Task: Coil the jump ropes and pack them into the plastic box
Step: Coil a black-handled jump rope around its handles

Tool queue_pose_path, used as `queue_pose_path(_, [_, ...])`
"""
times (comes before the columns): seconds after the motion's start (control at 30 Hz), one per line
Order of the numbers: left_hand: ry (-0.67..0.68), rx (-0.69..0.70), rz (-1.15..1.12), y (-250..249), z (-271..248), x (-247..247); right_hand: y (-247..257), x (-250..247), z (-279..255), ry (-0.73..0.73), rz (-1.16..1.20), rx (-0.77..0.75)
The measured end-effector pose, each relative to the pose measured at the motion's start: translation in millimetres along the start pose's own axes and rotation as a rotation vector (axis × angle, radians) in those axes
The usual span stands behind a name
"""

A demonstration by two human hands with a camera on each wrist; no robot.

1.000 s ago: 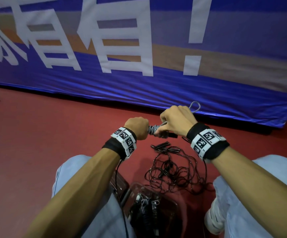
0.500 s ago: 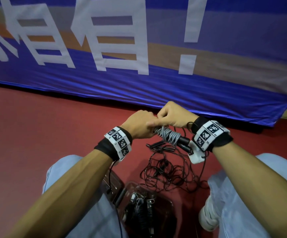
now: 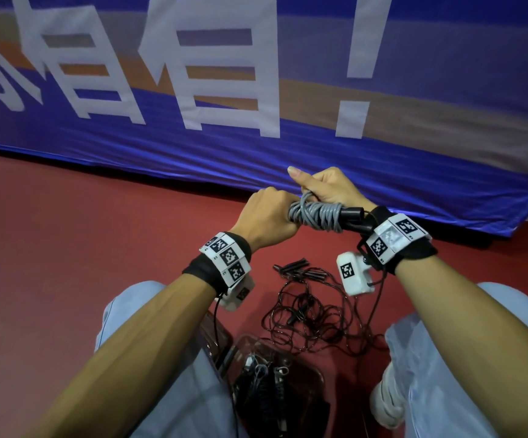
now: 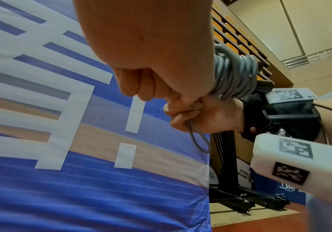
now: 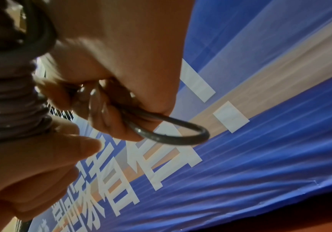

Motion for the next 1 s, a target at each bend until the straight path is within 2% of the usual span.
queue_pose_path(0.1, [-0.027, -0.008, -0.085, 1, 0, 1, -6, -2, 4, 0.027, -0.015, 0.03])
queue_pose_path(0.2, [-0.134, -0.057, -0.228, 10, 1, -6, -22, -9, 7, -0.011, -0.202, 0.069])
queue_pose_path(0.33, [-0.255, -0.142, -0.351, 20, 0, -13, -21, -6, 7, -0.074, -0.173, 0.046])
queue_pose_path(0.43, [-0.35, -0.289, -0.433, 38, -4, -13, -24, -8, 7, -0.166, -0.174, 0.067])
queue_pose_path(0.5, [-0.381, -0.411, -0.434, 56, -8, -12, -21, -3, 5, -0.224, -0.312, 0.034])
queue_pose_path(0.67, [-0.341, -0.582, -0.39, 76, -18, -3, -20, 29, 3, -0.238, -0.496, 0.023])
queue_pose_path(0.77, [-0.242, -0.662, -0.342, 84, -23, 6, -22, 49, -9, -0.256, -0.733, 0.009])
queue_pose_path(0.9, [-0.108, -0.67, -0.239, 88, -28, 19, -11, 69, -30, -0.279, -1.019, -0.088])
queue_pose_path(1.0, [-0.041, -0.679, -0.24, 88, -28, 28, -7, 80, -43, -0.281, -1.145, -0.164])
Point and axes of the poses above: each hand's wrist, its own z-axis towards the middle knuckle, its own x-axis out of the palm, y = z × x, the point moved 9 cm from there along z, towards the middle knuckle, and after that the axes turned 10 degrees about x, right-handed, at the moved point
